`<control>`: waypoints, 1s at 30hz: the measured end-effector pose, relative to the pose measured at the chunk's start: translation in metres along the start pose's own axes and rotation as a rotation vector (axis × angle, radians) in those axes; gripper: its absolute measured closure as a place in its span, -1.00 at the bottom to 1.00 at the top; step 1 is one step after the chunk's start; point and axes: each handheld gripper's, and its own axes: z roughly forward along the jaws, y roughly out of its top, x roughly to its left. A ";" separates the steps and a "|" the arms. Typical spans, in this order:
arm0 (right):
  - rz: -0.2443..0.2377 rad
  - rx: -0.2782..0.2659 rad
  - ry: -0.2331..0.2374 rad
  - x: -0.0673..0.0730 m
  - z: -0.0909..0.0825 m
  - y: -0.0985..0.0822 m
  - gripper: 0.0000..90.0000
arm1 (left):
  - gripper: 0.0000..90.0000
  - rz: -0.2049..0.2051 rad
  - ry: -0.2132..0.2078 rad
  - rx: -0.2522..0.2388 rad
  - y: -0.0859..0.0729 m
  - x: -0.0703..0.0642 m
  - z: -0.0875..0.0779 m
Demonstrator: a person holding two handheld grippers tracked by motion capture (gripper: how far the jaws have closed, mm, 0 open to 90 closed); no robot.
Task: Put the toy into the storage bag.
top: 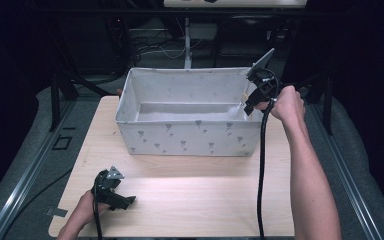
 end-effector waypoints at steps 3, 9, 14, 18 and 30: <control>-0.012 -0.018 0.008 0.007 -0.009 0.000 -0.32 | -1.00 0.001 0.000 0.000 0.000 0.000 0.000; -0.044 -0.044 0.026 0.020 -0.018 -0.005 -0.65 | -1.00 0.000 0.000 0.000 0.000 0.000 0.000; -0.093 -0.082 0.024 0.035 -0.025 -0.010 -0.83 | -1.00 -0.001 0.000 0.000 0.000 0.000 0.000; -0.144 -0.102 0.033 0.052 -0.028 -0.015 -0.91 | -1.00 0.000 0.000 0.000 0.000 0.000 0.000; -0.270 -0.134 0.060 0.102 -0.017 -0.041 -1.00 | -1.00 -0.005 0.007 -0.005 0.000 -0.001 0.000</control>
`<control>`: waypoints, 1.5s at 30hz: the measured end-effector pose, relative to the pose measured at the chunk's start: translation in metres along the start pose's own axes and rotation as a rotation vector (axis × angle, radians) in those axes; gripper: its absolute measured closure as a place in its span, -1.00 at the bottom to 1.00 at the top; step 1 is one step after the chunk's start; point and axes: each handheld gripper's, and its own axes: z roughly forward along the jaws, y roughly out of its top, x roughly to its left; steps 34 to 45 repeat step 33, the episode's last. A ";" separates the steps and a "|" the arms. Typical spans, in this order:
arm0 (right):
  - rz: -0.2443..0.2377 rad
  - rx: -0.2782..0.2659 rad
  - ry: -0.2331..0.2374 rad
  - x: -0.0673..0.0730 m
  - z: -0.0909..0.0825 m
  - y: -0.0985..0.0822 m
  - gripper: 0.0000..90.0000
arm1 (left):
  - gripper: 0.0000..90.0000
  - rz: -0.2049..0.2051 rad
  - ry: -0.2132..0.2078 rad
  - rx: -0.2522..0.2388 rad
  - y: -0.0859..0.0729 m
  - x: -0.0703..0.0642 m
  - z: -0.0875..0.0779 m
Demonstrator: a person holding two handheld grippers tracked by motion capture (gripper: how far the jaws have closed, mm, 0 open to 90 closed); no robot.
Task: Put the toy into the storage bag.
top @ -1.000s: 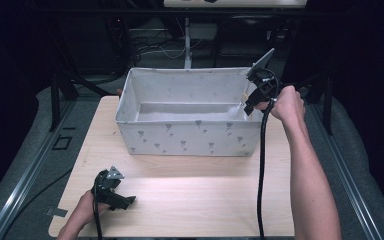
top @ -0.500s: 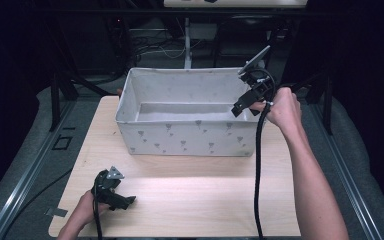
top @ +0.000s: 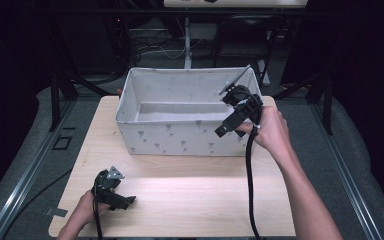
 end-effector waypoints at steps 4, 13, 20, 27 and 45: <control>-0.037 0.008 0.016 0.015 0.013 -0.008 -1.00 | -1.00 0.004 0.000 0.002 0.000 0.000 0.000; -0.105 0.060 0.057 0.043 0.053 -0.031 -0.98 | -1.00 0.003 0.000 0.000 0.000 0.000 0.000; -0.110 0.095 0.089 0.053 0.093 -0.060 -0.98 | -1.00 0.003 0.001 -0.001 0.000 0.000 0.000; -0.089 0.139 0.107 0.050 0.122 -0.088 -0.97 | -1.00 0.006 -0.001 -0.003 0.001 0.000 0.000; -0.081 0.169 0.114 0.049 0.135 -0.100 -0.96 | -1.00 0.007 -0.001 -0.005 0.001 0.000 0.001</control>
